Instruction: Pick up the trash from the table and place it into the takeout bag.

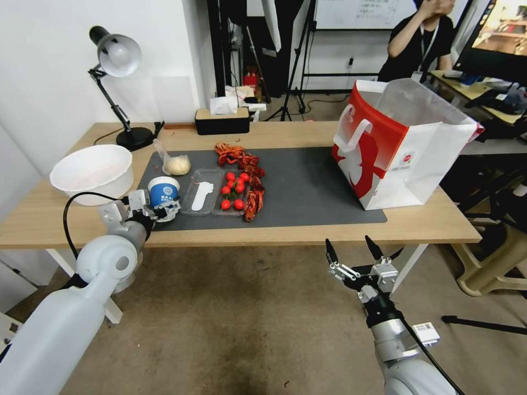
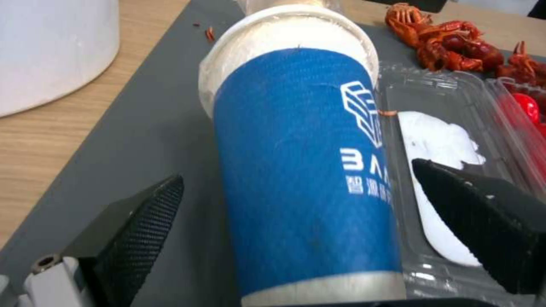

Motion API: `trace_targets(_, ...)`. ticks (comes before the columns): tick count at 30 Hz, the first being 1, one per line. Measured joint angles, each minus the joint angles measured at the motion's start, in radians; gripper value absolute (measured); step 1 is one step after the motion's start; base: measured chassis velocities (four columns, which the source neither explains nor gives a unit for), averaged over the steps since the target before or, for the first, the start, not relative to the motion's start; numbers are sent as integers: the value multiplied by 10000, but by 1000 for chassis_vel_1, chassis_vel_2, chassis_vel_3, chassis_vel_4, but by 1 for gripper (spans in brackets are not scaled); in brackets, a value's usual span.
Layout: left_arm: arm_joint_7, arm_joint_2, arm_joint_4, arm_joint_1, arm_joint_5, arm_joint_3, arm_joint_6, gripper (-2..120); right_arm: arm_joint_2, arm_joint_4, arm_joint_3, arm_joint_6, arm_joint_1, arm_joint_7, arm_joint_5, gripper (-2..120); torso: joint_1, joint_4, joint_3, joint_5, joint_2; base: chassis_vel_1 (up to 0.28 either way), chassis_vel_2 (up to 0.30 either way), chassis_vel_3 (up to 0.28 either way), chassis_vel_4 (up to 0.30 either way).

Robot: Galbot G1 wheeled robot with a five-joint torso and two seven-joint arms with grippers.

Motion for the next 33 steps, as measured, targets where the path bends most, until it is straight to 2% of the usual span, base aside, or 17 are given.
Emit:
trace_targets(5,-23,-24,117,-127,5,98,-13,95,25,-16,10,21,-33,0,-29,100,0,1,0,-1,0,0,0,0,0)
trace_targets(6,-59,-50,188,-227,-11,153,-20,86,44,-19,20,30,-53,1,-48,100,1,-1,0,-1,0,0,0,0,0)
trace_targets(7,-59,-50,188,-227,-11,153,-20,86,44,-19,20,30,-53,1,-48,100,1,-1,0,-1,0,0,0,0,0)
trace_targets(10,-214,-81,332,-436,-331,260,21,72,76,-19,45,43,-87,18,-85,100,0,0,0,-1,0,0,0,0,0)
trace_targets(11,-214,-81,332,-436,-331,260,21,72,76,-19,45,43,-87,18,-85,100,0,0,0,-1,0,0,0,0,0)
trace_targets(14,-334,-50,422,-595,-633,317,69,56,84,-19,76,43,-112,80,-109,100,1,-1,0,-1,0,0,0,0,0)
trace_targets(15,-334,-50,422,-595,-633,317,69,56,84,-19,76,43,-112,80,-109,100,1,-1,0,-1,0,0,0,0,0)
trace_targets(17,-305,89,383,-623,-668,355,-231,46,105,-19,77,43,-115,92,-138,100,1,2,0,-3,0,0,0,0,0)
trace_targets(18,-305,89,383,-623,-668,355,-231,46,105,-19,77,43,-115,92,-138,100,1,2,0,-3,0,0,0,0,0)
trace_targets(21,0,254,259,-1050,-627,518,-884,30,256,-4,73,45,-222,111,-268,100,1,0,0,-3,1,0,0,0,0)
trace_targets(22,0,254,259,-1050,-627,518,-884,30,256,-4,73,45,-222,111,-268,100,1,0,0,-3,1,0,0,0,0)
trace_targets(26,640,375,20,-1631,-512,681,-1693,21,340,67,96,55,-335,121,-356,100,0,3,0,-2,1,0,0,0,0)
trace_targets(29,1698,526,-199,-2924,-779,1549,-2693,13,466,180,190,56,-462,146,-522,100,0,2,0,-1,1,0,0,0,0)
trace_targets(30,2051,442,-155,-3661,-920,2110,-2998,10,541,226,216,56,-530,164,-623,100,1,2,0,-1,1,0,0,0,0)
trace_targets(31,2051,442,-155,-3661,-920,2110,-2998,10,541,226,216,56,-530,164,-623,100,1,2,0,-1,1,0,0,0,0)
trace_targets(32,2276,250,-37,-4358,-1009,2597,-3193,7,616,266,248,56,-610,177,-708,100,0,-1,0,7,2,0,0,0,0)
trace_targets(33,2498,-147,244,-5254,-1092,3433,-3378,5,702,319,302,56,-706,190,-812,100,1,0,0,-2,1,0,0,0,0)
